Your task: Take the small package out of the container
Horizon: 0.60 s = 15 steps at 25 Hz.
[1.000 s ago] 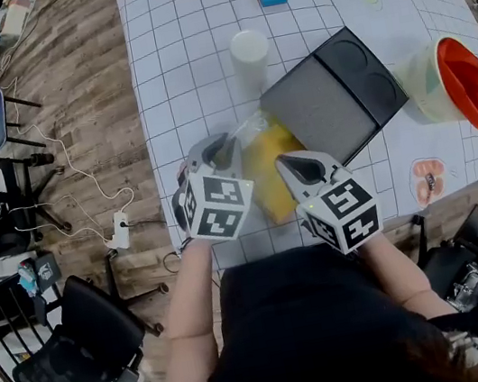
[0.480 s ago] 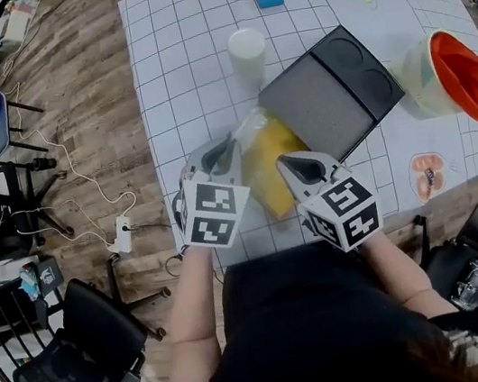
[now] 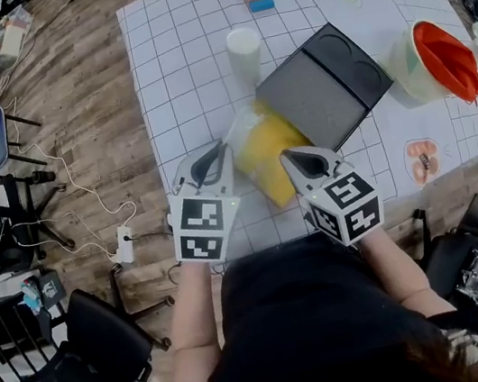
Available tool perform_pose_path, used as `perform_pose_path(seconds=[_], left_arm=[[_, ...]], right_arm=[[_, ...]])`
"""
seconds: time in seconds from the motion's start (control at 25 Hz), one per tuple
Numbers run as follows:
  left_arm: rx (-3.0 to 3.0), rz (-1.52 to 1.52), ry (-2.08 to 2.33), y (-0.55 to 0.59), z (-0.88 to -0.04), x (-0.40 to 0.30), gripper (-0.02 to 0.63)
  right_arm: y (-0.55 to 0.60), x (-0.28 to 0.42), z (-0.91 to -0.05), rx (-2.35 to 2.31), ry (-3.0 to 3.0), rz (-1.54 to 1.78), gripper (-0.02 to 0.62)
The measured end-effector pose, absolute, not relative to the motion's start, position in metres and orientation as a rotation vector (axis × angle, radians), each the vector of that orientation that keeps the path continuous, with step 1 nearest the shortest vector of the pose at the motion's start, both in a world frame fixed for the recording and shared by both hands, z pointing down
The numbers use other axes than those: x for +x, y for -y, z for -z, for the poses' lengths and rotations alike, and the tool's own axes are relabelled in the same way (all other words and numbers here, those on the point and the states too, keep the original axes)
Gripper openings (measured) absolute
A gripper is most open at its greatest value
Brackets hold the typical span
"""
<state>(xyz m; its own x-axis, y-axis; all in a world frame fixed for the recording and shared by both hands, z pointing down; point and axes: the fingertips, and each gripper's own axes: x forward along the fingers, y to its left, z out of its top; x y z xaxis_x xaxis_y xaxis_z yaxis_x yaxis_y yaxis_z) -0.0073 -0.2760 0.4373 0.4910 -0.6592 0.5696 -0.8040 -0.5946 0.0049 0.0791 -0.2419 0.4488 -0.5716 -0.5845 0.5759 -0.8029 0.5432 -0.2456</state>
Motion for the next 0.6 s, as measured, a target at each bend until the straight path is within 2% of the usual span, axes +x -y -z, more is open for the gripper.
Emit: perform_pose_path(seconds=[0.6], left_arm=[[2.456, -0.662, 1.321, 0.231, -0.411, -0.05, 0.037]], right_arm=[[0.224, 0.083, -0.426, 1.313, 2.32, -0.649, 0.015]])
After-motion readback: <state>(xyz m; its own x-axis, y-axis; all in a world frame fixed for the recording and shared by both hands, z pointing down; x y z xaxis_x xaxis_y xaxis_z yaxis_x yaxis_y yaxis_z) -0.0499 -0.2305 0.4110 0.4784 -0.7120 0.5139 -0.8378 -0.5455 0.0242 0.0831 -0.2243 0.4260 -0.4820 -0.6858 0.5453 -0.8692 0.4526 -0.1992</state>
